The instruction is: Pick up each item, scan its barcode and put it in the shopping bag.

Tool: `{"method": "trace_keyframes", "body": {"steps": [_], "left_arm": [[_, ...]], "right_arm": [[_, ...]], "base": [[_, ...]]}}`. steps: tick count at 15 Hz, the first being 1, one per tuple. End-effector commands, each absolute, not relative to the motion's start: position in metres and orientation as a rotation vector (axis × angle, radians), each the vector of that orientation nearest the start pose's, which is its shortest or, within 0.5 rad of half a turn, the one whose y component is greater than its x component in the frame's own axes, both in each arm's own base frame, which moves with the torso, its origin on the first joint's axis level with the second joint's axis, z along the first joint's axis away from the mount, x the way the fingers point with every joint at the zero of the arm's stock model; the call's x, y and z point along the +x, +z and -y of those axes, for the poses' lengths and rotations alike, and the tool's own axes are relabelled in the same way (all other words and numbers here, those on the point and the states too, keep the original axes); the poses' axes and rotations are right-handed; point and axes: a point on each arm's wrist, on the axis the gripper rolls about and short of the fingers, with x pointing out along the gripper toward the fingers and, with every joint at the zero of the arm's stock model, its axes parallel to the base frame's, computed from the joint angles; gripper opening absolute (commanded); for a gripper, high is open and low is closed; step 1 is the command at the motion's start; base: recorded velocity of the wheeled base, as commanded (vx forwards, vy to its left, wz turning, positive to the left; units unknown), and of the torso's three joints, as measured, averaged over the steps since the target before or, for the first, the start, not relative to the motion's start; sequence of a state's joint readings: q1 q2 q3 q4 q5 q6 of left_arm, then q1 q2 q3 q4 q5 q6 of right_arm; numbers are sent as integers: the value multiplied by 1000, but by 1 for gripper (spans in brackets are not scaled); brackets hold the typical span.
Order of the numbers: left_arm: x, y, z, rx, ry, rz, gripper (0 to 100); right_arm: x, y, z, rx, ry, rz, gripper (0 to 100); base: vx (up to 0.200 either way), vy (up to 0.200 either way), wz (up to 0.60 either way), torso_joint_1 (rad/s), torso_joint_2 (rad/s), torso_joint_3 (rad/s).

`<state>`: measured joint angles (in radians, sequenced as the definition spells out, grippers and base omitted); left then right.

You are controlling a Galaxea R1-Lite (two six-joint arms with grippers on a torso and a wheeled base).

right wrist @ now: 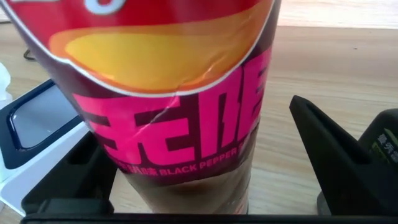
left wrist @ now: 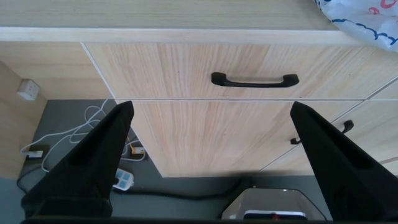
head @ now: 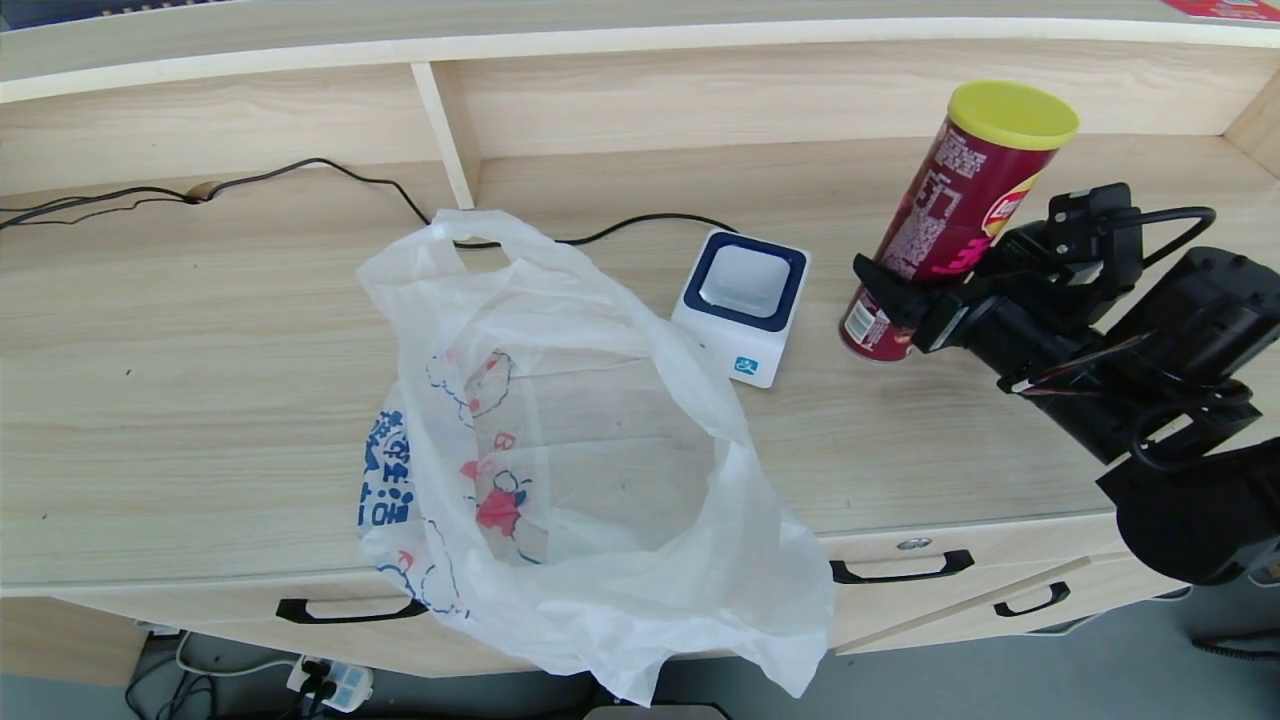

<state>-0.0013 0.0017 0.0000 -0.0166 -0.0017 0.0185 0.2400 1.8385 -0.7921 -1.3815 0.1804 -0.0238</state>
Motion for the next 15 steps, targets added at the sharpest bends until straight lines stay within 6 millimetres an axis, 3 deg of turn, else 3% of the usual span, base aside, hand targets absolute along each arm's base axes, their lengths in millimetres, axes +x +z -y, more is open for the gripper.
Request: {"method": "trace_keyframes", "body": {"steps": [1, 4, 7, 10, 15], "left_arm": [[-23, 77, 0, 18, -3, 17, 100], [-23, 77, 0, 18, -3, 15, 100], [-23, 77, 0, 18, -3, 15, 100], [-23, 77, 0, 18, -3, 15, 100], [-23, 77, 0, 18, -3, 15, 100]], "right_arm": [[319, 209, -83, -14, 414, 340, 0], [318, 209, -83, -14, 418, 343, 0], [307, 210, -100, -5, 476, 343, 0], [286, 224, -122, 12, 560, 389, 0], [260, 252, -118, -42, 566, 502, 0]], "base": [[0, 0, 0, 0, 0, 0], [0, 0, 0, 0, 0, 0], [0, 0, 0, 0, 0, 0], [0, 0, 0, 0, 0, 0], [0, 0, 0, 0, 0, 0]]}}
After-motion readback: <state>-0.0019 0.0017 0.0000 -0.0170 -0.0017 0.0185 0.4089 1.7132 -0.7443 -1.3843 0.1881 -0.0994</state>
